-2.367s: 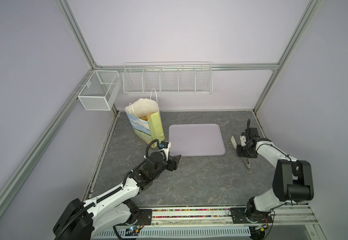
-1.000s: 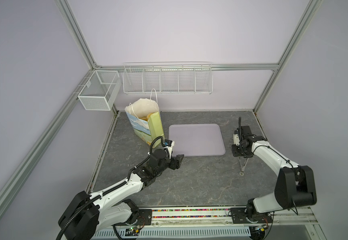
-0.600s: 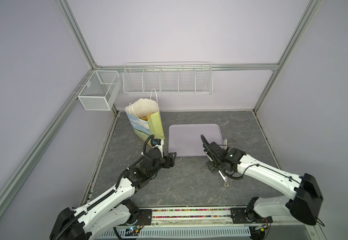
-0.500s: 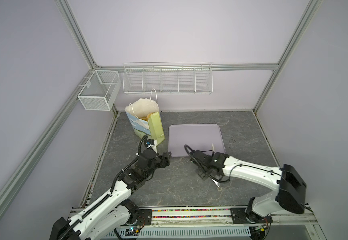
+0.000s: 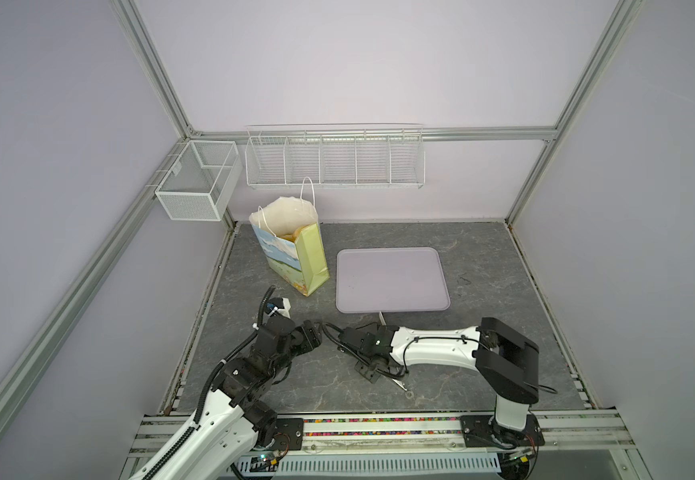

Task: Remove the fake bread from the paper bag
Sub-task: 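Grasp the cream tongs with the right gripper and drag them toward the left gripper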

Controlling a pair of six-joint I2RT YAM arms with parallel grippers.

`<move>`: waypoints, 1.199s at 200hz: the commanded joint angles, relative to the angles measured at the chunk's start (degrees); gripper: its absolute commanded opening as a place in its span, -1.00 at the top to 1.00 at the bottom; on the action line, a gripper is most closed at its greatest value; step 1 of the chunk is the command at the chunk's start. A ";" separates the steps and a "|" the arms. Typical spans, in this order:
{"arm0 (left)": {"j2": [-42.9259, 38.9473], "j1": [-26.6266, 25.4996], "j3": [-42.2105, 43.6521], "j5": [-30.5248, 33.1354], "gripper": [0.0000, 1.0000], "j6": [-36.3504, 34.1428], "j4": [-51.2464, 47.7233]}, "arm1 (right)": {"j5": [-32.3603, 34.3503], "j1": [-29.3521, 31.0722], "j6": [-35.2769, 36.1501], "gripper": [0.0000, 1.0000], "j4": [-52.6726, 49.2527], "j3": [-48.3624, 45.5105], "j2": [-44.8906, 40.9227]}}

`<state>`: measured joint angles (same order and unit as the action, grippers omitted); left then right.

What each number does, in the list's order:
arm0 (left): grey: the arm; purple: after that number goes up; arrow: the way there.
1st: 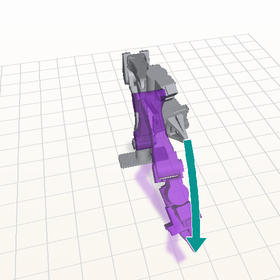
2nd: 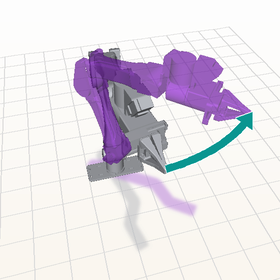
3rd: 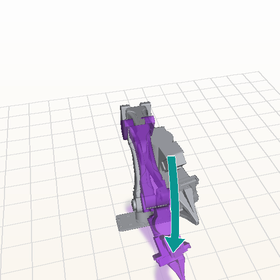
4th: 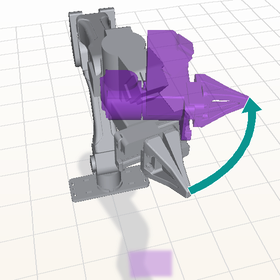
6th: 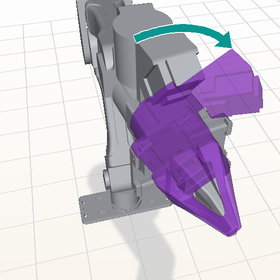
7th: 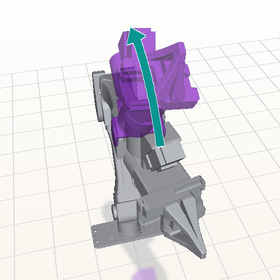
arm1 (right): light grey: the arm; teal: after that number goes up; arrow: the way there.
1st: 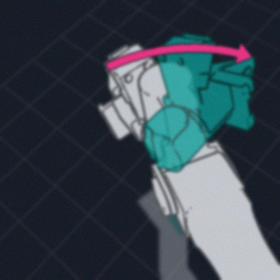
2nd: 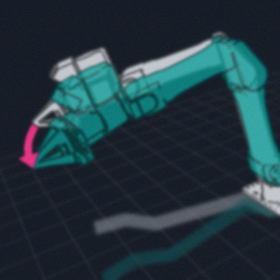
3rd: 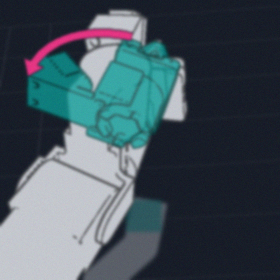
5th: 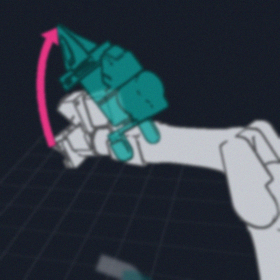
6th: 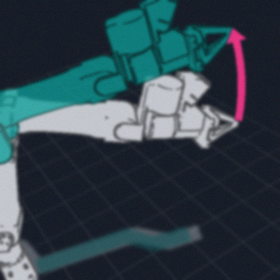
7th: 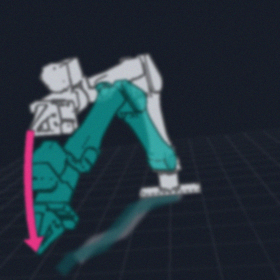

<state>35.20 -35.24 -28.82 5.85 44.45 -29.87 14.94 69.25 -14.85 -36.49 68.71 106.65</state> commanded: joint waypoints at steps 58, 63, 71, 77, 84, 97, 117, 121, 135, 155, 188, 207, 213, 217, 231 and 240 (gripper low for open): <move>9.98 0.26 2.80 -9.18 -0.46 1.58 8.45 | 3.63 0.97 -8.25 -0.35 -1.67 -8.36 -14.80; 10.42 0.26 2.72 -9.29 -0.46 1.42 8.65 | 3.96 1.11 -8.98 -0.37 -2.03 -8.83 -15.29; 11.20 0.26 2.74 -9.68 -0.46 1.31 9.08 | 4.84 1.05 -10.00 -0.39 -3.00 -9.47 -16.21; 11.82 0.26 2.80 -9.94 -0.46 1.26 9.57 | 5.50 1.08 -10.70 -0.41 -3.61 -9.84 -16.68; 12.66 0.25 2.80 -10.25 -0.46 1.25 10.15 | 6.47 1.06 -11.72 -0.43 -4.40 -10.68 -17.28; 14.44 0.24 3.05 -10.98 -0.46 1.26 11.63 | 7.45 1.06 -12.81 -0.47 -5.08 -12.25 -17.79; 17.67 0.26 2.80 -12.78 -0.46 1.26 13.96 | 8.17 1.10 -14.41 -0.51 -4.55 -14.72 -17.49; 18.34 0.26 2.69 -13.13 -0.46 1.26 14.33 | 8.09 1.13 -14.73 -0.52 -4.27 -15.10 -17.33; 20.47 0.26 2.28 -13.83 -0.45 1.25 15.63 | 8.35 1.11 -15.62 -0.54 -3.03 -16.17 -16.79; 22.85 0.26 1.85 -14.61 -0.44 1.34 17.53 | 8.06 1.06 -15.95 -0.56 -1.04 -16.50 -15.64; 25.19 0.26 0.96 -15.26 -0.43 0.72 18.10 | 5.79 1.08 -15.20 -0.57 2.61 -15.91 -13.24; 25.74 0.26 1.34 -15.22 -0.43 0.91 18.65 | 4.95 1.11 -14.83 -0.57 3.05 -15.28 -11.93; 25.86 0.26 1.55 -15.21 -0.43 1.01 19.02 | 4.85 1.11 -14.77 -0.57 3.01 -15.24 -11.74; 25.95 0.26 1.70 -15.25 -0.43 1.21 19.27 | 4.71 1.08 -14.77 -0.57 3.02 -15.25 -11.60; 26.47 0.22 2.09 -15.42 -0.42 1.50 20.14 | 4.40 1.08 -14.68 -0.57 2.85 -15.13 -11.59; 26.88 0.26 2.26 -15.60 -0.42 1.63 20.60 | 4.64 1.06 -14.89 -0.57 2.35 -15.05 -11.92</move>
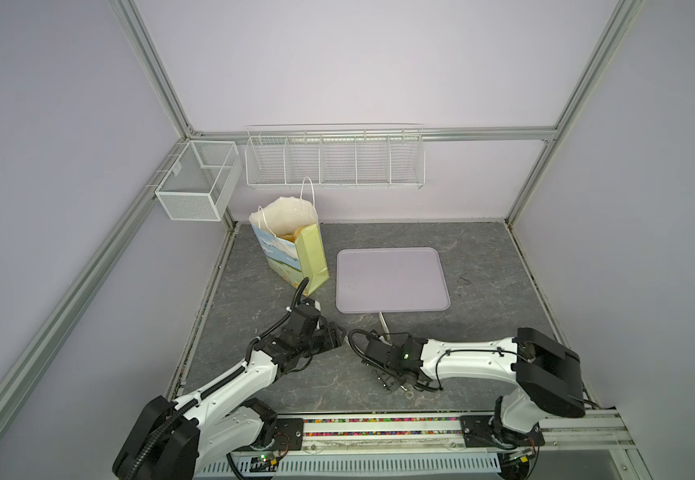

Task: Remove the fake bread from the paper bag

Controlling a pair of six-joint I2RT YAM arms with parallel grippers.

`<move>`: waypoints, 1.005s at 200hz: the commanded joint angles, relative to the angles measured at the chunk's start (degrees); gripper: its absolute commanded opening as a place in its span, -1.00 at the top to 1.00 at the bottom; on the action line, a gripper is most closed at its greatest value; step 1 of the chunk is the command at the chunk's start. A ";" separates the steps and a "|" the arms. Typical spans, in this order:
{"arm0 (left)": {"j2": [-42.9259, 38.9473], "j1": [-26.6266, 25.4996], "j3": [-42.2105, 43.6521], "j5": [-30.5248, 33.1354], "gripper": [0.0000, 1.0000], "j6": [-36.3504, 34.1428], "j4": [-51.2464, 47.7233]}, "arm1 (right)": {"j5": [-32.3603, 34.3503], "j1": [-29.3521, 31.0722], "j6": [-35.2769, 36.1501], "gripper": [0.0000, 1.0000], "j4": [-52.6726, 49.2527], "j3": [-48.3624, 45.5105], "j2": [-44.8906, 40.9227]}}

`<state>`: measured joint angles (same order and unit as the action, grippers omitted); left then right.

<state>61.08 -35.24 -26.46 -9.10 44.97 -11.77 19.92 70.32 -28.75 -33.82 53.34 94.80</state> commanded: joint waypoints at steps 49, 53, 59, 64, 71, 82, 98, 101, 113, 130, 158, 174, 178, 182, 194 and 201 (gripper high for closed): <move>2.29 0.13 0.40 -1.88 -0.40 1.62 4.60 | -1.87 -0.42 -1.83 -0.57 1.62 -1.31 -0.78; 2.26 0.15 0.44 -1.91 -0.40 1.61 4.65 | -2.19 -0.53 -1.83 -0.57 1.92 -1.23 -0.21; 2.38 0.18 0.44 -1.97 -0.40 1.57 4.65 | -2.57 -0.74 -1.83 -0.57 2.26 -1.22 0.72; 2.38 0.15 0.43 -2.05 -0.40 1.53 4.65 | -2.81 -0.83 -1.98 -0.56 2.50 -1.14 1.56; 2.41 0.15 0.44 -2.18 -0.40 1.44 4.65 | -3.16 -0.97 -2.09 -0.53 2.87 -1.07 2.46; 2.56 0.15 0.36 -2.32 -0.40 1.25 4.43 | -3.95 -0.96 -2.34 -0.43 3.69 -0.96 4.04; 2.88 0.17 0.01 -2.49 -0.40 0.89 4.00 | -4.36 -0.71 -2.61 -0.14 4.29 -0.96 5.02; 2.92 0.18 -0.12 -2.50 -0.40 0.79 3.95 | -4.30 -0.64 -2.62 -0.08 4.29 -0.98 5.11; 3.07 0.18 -0.34 -2.38 -0.40 0.56 3.69 | -3.60 -0.19 -2.58 0.14 3.95 -0.81 5.09; 2.97 0.18 -0.69 -2.23 -0.40 0.22 3.79 | -1.67 0.42 -2.28 0.40 2.88 -0.70 4.03; 2.19 0.13 -1.61 -2.23 -0.40 -1.34 3.37 | 2.40 1.38 -2.10 0.64 1.32 -0.95 0.93; 0.85 0.17 -2.26 -2.48 -0.40 -2.72 2.83 | 4.80 1.81 -2.53 0.73 0.46 -1.14 -1.10; 0.42 0.18 -2.41 -2.45 -0.40 -3.20 2.66 | 5.30 1.82 -2.60 0.76 0.28 -1.11 -1.58; -0.08 0.12 -2.54 -2.47 -0.41 -3.64 2.55 | 5.78 1.84 -2.57 0.78 0.05 -1.05 -2.15; -1.77 0.16 -2.88 -2.71 -0.44 -5.04 2.58 | 7.23 1.94 -2.75 0.84 -0.69 -0.88 -3.78; -3.00 0.24 -2.98 -3.15 -0.46 -5.93 2.87 | 7.74 1.98 -2.80 0.87 -0.98 -0.74 -4.88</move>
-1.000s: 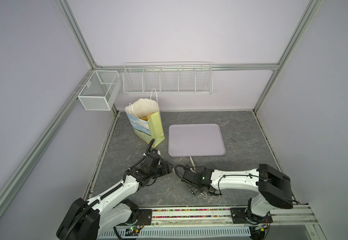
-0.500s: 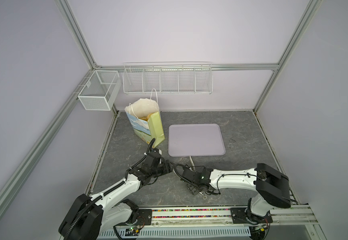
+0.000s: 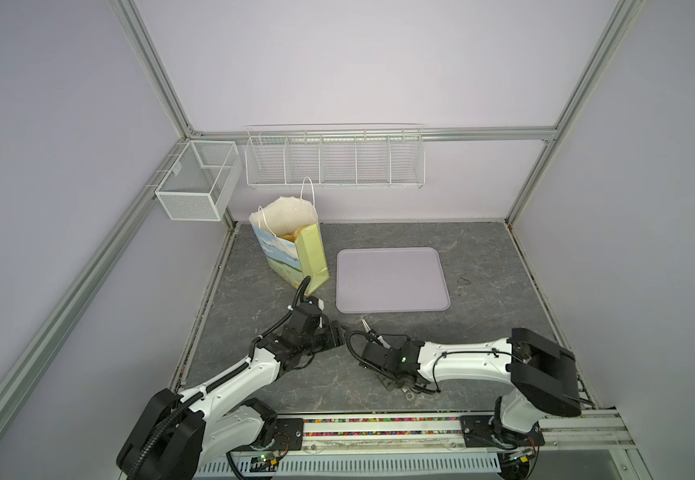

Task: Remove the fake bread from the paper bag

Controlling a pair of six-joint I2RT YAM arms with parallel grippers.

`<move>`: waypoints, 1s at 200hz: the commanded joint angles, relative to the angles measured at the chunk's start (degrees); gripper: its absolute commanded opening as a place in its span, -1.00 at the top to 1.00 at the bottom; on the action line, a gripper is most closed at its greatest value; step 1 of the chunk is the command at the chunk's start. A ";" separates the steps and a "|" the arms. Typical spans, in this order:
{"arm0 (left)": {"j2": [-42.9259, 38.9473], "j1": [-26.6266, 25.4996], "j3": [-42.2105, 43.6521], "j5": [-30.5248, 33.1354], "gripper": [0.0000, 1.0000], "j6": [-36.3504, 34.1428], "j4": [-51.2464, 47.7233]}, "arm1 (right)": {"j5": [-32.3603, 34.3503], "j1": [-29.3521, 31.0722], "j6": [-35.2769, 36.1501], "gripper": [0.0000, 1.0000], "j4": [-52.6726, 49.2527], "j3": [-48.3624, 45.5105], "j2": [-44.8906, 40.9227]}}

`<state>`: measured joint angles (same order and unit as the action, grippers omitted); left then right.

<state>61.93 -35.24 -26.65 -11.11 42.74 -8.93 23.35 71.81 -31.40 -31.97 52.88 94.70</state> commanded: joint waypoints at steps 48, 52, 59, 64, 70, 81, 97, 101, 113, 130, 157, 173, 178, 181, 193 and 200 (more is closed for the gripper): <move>-13.03 0.35 -3.22 -6.03 -0.63 -9.56 3.71 | 5.88 0.36 0.92 0.87 -5.20 1.26 -13.26; -13.53 0.42 -3.35 -6.96 -0.63 -9.95 4.26 | 5.72 0.34 1.21 0.87 -5.36 1.42 -14.15; -14.03 0.52 -3.78 -8.63 -0.65 -10.54 5.24 | 5.18 -0.02 1.91 0.87 -5.34 1.57 -15.84; -14.17 0.59 -4.32 -9.75 -0.65 -10.57 5.74 | 4.54 -0.27 2.54 0.87 -5.02 1.55 -17.16; -14.24 0.76 -5.05 -11.17 -0.65 -10.42 6.27 | 3.52 -0.71 3.26 0.87 -4.50 1.42 -18.91; -13.93 1.03 -6.52 -14.04 -0.65 -10.47 7.45 | 0.47 -2.14 4.96 0.87 -3.06 1.03 -22.31; -13.10 1.39 -9.26 -17.32 -0.65 -10.51 8.63 | -5.53 -4.97 7.71 0.87 -0.52 0.18 -27.63; -12.89 1.45 -9.93 -17.94 -0.65 -10.32 8.86 | -7.10 -5.80 8.36 0.87 0.09 -0.01 -28.94; -12.06 1.58 -11.66 -20.06 -0.65 -10.44 10.67 | -11.06 -8.05 9.94 0.88 1.32 -0.39 -32.51; -10.37 1.80 -13.63 -23.73 -0.65 -10.28 14.24 | -15.27 -10.63 11.84 0.88 2.40 -0.20 -36.40; -7.51 1.85 -15.15 -28.84 -0.66 -6.54 21.53 | -20.54 -13.41 13.33 0.88 3.19 1.81 -39.59; -6.03 1.85 -14.79 -31.30 -0.66 -3.41 26.74 | -23.61 -14.13 14.01 0.88 4.30 3.11 -40.42; -5.66 1.85 -14.60 -32.01 -0.65 -2.63 28.18 | -24.48 -14.15 14.23 0.88 4.72 3.46 -40.51; -5.46 1.85 -14.50 -32.30 -0.65 -2.18 28.96 | -25.02 -14.26 14.20 0.88 5.06 3.52 -40.53; -4.78 1.84 -14.26 -33.92 -0.66 -0.97 31.54 | -26.92 -14.40 14.22 0.88 6.78 3.85 -40.75; -4.54 1.85 -14.17 -34.68 -0.65 -0.58 32.58 | -27.98 -14.57 14.18 0.88 7.96 3.98 -40.75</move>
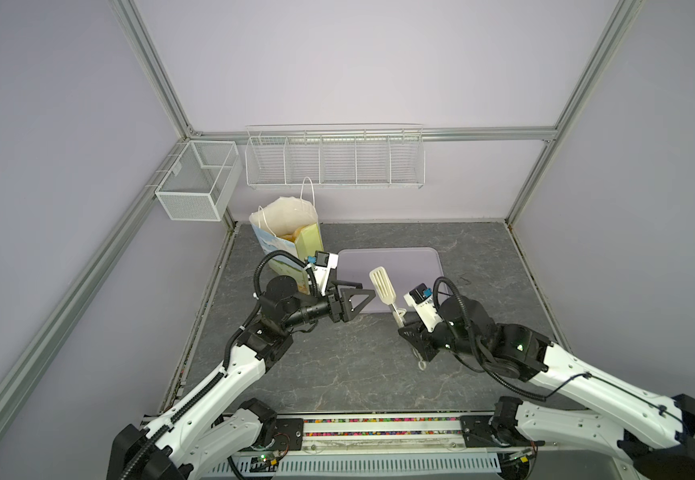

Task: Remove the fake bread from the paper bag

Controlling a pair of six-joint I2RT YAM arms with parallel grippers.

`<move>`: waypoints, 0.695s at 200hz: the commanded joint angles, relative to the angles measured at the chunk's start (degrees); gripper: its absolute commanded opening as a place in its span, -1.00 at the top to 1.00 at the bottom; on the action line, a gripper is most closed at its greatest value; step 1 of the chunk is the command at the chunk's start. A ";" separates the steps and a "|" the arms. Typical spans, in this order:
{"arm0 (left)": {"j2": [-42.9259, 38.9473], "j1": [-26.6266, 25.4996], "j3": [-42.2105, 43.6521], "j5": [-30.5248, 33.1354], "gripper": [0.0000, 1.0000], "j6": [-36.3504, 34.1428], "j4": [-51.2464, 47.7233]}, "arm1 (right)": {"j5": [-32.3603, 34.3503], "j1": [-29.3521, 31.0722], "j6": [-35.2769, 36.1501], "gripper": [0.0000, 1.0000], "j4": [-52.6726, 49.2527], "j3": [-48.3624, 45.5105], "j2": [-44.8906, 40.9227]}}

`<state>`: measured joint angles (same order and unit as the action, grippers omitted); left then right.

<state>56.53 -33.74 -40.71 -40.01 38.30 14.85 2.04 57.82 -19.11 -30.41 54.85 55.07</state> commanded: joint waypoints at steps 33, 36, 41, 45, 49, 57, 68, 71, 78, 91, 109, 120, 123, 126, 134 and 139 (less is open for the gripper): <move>1.78 0.34 0.04 -10.06 -0.66 5.99 13.61 | -10.57 -1.27 1.08 0.88 10.98 2.67 -0.20; 1.89 0.34 0.02 -10.52 -0.66 6.43 14.26 | -10.91 -1.33 1.02 0.88 11.40 2.78 -0.09; 1.98 0.36 0.02 -11.22 -0.66 7.10 15.40 | -11.44 -1.52 0.80 0.88 11.94 2.96 0.16; 2.08 0.34 0.02 -11.77 -0.66 7.76 16.41 | -11.88 -1.63 0.83 0.88 12.38 3.13 0.47; 2.24 0.34 0.09 -12.20 -0.66 8.52 17.59 | -12.28 -1.74 0.70 0.88 12.72 3.30 0.74; 2.47 0.34 0.15 -13.06 -0.65 9.82 19.62 | -13.04 -2.01 0.57 0.88 13.15 3.70 1.31; 2.69 0.38 0.02 -13.90 -0.60 11.14 21.92 | -14.11 -2.31 0.40 0.88 13.73 4.16 2.03; 2.71 0.34 0.05 -14.08 -0.58 11.49 22.46 | -14.52 -2.46 0.32 0.88 13.92 4.31 2.35; 3.01 0.29 -0.12 -14.54 -0.52 12.00 23.16 | -15.15 -2.77 0.15 0.88 14.36 4.47 2.80; 3.34 0.34 -0.33 -14.87 -0.36 12.43 23.59 | -16.64 -3.22 -0.22 0.88 15.22 4.56 3.52; 4.12 0.34 -0.22 -15.26 -0.11 13.27 25.01 | -18.43 -3.84 -0.79 0.88 16.42 4.40 4.16; 4.60 0.34 -0.20 -15.61 0.03 14.15 26.40 | -19.35 -4.11 -1.01 0.88 16.83 4.41 4.51; 4.73 0.34 -0.22 -15.62 0.06 14.40 26.71 | -19.66 -4.17 -1.12 0.88 16.86 4.39 4.67; 4.85 0.34 -0.20 -15.70 0.09 14.67 27.10 | -19.68 -4.20 -1.11 0.88 16.88 4.43 4.73; 5.07 0.34 -0.20 -15.88 0.15 15.34 28.18 | -20.17 -4.33 -1.20 0.88 16.88 4.56 5.07; 5.29 0.34 -0.16 -15.94 0.16 15.77 28.94 | -20.45 -4.40 -1.32 0.88 16.80 4.61 5.13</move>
<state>61.21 -33.01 -40.62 -52.53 50.74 37.04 -15.81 54.39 -19.31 -17.30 58.17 59.35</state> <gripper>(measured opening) 0.444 0.216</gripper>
